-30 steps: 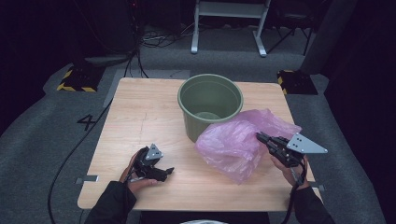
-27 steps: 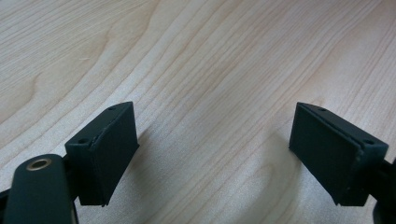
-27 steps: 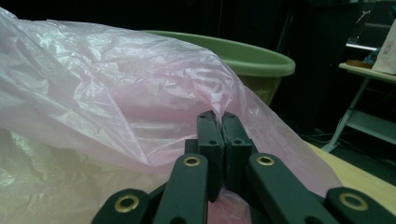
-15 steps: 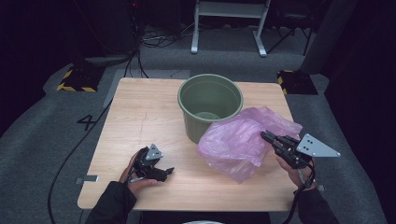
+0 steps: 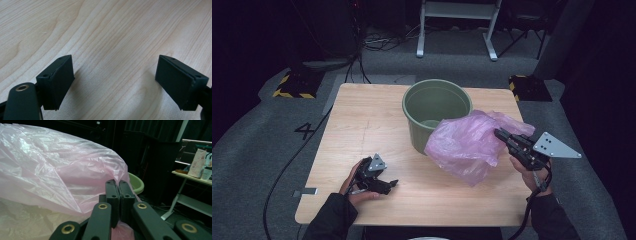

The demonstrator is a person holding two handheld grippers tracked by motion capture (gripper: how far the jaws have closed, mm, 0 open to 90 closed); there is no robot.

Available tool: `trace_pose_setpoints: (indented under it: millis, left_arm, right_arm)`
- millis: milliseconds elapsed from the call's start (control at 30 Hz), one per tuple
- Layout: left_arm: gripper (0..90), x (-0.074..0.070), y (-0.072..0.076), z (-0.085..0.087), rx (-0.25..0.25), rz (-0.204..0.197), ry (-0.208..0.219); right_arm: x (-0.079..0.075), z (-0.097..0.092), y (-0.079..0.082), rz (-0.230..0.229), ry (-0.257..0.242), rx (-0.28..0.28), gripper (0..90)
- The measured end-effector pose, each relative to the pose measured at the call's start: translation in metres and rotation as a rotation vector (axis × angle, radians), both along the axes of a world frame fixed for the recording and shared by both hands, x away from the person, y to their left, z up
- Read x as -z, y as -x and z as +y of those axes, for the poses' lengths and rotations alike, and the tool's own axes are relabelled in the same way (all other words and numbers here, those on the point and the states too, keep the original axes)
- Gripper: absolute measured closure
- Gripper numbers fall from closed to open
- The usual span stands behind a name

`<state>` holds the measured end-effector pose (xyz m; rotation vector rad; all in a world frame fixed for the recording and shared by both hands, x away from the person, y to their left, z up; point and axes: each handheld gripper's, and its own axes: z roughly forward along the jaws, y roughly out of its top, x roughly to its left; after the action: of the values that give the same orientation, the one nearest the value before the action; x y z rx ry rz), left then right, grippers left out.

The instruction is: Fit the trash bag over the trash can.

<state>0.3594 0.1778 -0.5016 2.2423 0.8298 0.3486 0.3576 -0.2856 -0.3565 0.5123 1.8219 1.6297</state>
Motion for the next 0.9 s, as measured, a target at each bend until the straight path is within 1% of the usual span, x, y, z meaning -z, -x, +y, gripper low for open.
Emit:
trace_pose_setpoints:
  millis: [67,133,233,267,367,400,433,500,567,633,700,767,833,867,900]
  left_arm:
    - [15.6,-0.001,0.0,0.0,0.004,-0.003,-0.007]
    - [15.8,-0.003,0.001,0.0,0.009,-0.015,-0.011]
    - [16.0,-0.008,0.001,0.001,0.011,-0.031,-0.001]
    - [16.0,-0.01,0.002,0.001,0.009,-0.039,-0.002]
    - [15.9,-0.017,0.002,0.002,0.011,-0.061,0.022]
    - [15.9,-0.019,0.002,0.002,0.009,-0.068,0.022]
    - [15.9,-0.022,0.0,0.003,0.004,-0.082,0.022]
    - [15.9,-0.024,-0.001,0.004,0.0,-0.086,0.028]
    - [16.3,-0.026,-0.005,0.006,-0.015,-0.09,0.026]
    - [16.4,-0.027,-0.009,0.008,-0.017,-0.087,0.026]
    - [17.1,-0.029,-0.013,0.009,-0.031,-0.116,0.009]
    - [17.4,-0.031,-0.016,0.01,-0.036,-0.113,0.017]
    - [18.3,-0.035,-0.021,0.011,-0.044,-0.11,0.046]
    - [18.8,-0.041,-0.022,0.012,-0.046,-0.134,0.065]
    - [19.2,-0.041,-0.022,0.012,-0.046,-0.134,0.065]
  right_arm:
    - [-0.004,0.002,-0.002,-0.008,0.006,0.005,89.0]
    - [-0.009,0.004,-0.003,-0.016,0.011,0.01,89.0]
    - [-0.016,0.006,-0.008,-0.017,0.009,0.015,89.0]
    - [-0.018,0.008,-0.011,-0.019,0.017,0.02,89.0]
    - [-0.022,0.011,-0.015,-0.021,0.024,0.027,89.0]
    - [-0.023,0.012,-0.016,-0.02,0.022,0.028,89.0]
    - [-0.024,0.014,-0.019,-0.021,0.021,0.028,89.1]
    - [-0.025,0.015,-0.02,-0.022,0.023,0.03,89.1]
    - [-0.026,0.019,-0.024,-0.018,0.027,0.029,89.1]
    - [-0.029,0.023,-0.029,-0.017,0.043,0.033,89.1]
    - [-0.03,0.026,-0.032,-0.017,0.048,0.036,89.0]
    - [-0.033,0.029,-0.036,-0.013,0.053,0.039,89.1]
    - [-0.035,0.031,-0.039,-0.013,0.057,0.041,89.1]
    - [-0.038,0.035,-0.042,-0.007,0.062,0.045,89.1]
    - [-0.038,0.035,-0.042,-0.007,0.062,0.045,89.1]
